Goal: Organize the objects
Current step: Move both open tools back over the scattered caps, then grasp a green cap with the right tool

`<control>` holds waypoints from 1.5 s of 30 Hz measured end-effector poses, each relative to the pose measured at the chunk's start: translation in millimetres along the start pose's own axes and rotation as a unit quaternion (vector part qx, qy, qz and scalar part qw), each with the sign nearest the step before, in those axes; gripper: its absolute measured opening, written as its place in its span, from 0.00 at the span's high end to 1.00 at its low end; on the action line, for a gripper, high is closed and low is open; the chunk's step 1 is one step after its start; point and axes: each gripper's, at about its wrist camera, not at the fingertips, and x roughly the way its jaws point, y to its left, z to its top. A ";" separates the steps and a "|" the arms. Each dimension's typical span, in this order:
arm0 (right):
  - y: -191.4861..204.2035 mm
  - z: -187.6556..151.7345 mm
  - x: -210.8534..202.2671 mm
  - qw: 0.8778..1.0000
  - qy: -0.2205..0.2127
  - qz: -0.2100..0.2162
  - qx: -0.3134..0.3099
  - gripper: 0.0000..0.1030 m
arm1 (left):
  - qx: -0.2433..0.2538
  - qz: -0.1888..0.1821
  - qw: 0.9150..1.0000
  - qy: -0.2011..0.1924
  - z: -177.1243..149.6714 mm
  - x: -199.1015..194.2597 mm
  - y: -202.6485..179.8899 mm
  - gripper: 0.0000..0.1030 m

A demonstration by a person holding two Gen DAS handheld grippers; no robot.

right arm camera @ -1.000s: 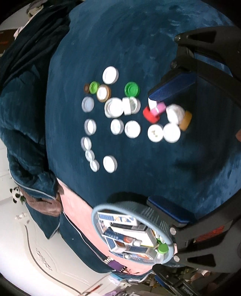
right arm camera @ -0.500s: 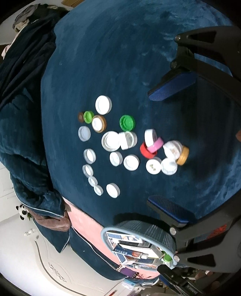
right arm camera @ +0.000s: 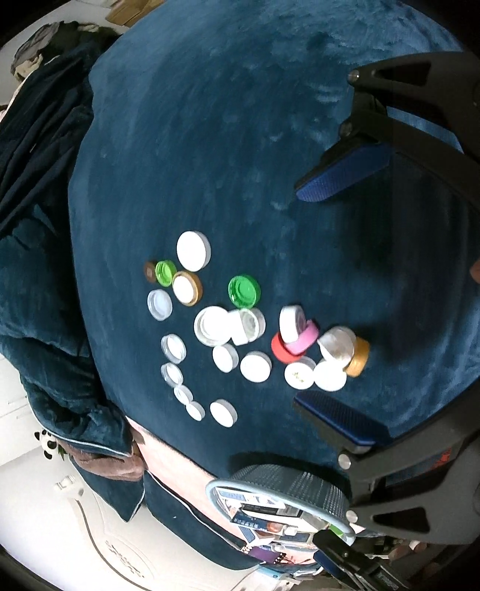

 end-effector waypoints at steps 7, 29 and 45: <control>-18.3 -1.1 3.6 1.000 0.005 -0.008 0.022 0.00 | 0.016 -0.017 1.000 0.009 -1.0 8.1 -21.4 0.01; -43.1 1.1 28.2 0.998 0.022 -0.024 0.046 0.00 | 0.031 -0.049 0.997 0.051 -7.3 52.0 -58.4 0.01; -19.8 24.9 75.6 0.997 0.044 -0.049 -0.028 0.00 | 0.061 -0.046 0.995 0.056 4.1 94.2 -76.5 0.01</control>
